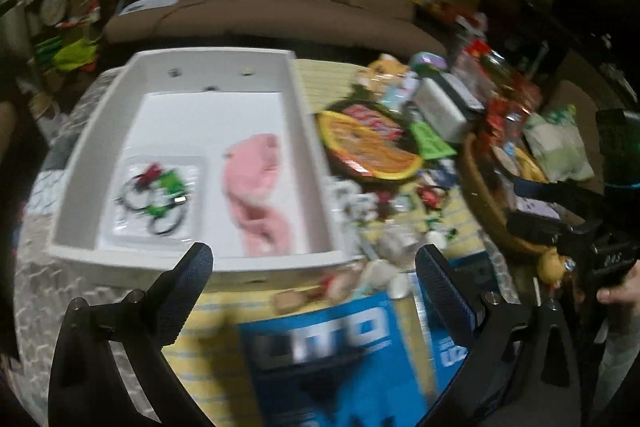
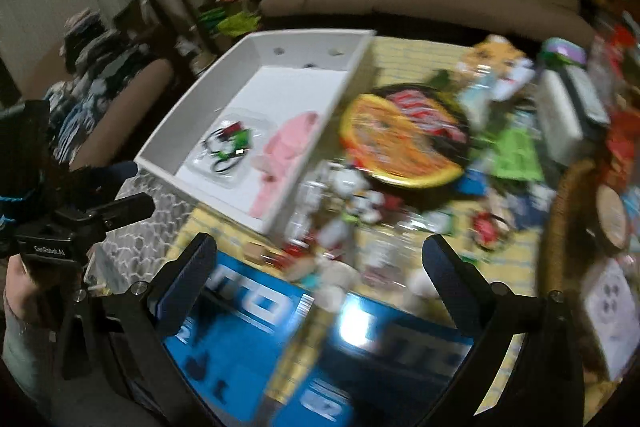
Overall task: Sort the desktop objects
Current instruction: 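Open both grippers and lift them away from the white box, then reach both grippers toward the UFO noodle cup on the table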
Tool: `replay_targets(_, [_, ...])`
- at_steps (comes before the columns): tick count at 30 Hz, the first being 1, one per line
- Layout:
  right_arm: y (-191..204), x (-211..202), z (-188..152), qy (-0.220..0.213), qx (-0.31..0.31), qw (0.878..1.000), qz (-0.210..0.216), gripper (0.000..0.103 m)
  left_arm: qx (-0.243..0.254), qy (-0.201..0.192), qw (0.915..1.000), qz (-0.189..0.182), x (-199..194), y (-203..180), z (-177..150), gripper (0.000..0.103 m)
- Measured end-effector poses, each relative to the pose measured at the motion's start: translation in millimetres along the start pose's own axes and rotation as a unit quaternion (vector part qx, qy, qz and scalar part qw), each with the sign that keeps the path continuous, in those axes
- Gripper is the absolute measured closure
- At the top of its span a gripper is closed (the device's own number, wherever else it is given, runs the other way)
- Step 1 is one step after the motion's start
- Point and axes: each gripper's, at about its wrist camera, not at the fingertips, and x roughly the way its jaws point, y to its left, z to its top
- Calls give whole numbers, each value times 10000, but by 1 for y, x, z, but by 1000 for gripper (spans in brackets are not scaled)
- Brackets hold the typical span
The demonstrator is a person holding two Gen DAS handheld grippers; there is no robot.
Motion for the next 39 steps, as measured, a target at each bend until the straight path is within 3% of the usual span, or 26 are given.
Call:
replay_targets(4, [-45,-24,-17,-220,329,9989,-269,0,191,114,9994,-266,16,-35,0,0])
replay_targets(7, [-73,-28,-28,-296,617,9975,-177,0,217,86,9991,-352,25,-50,-4,0])
replay_targets(16, [-113,14,-48,-330,963,9947,110,0,-401,-659,9955,-548,33,-27,-19,0])
replay_targets(27, [-147,47,-48,-539,1647,9835,519,0,-333,-367,9950,-868,75,-36,-17,0])
replay_targets(31, [-163,58,-38,-530,2064,9732,871,1,-334,-171,9955,-869,89,-35,10,0])
replay_targets(34, [-180,69,-27,-644,2498,9595,1135,8,-337,48,9952,-913,105,-31,52,0])
replay_targets(36, [-188,76,-21,-688,2752,9492,1360,27,-309,216,9964,-758,120,-29,82,0])
replay_targets(39, [-191,85,-5,-767,2718,9487,1425,36,-167,509,9970,-551,150,-30,122,0])
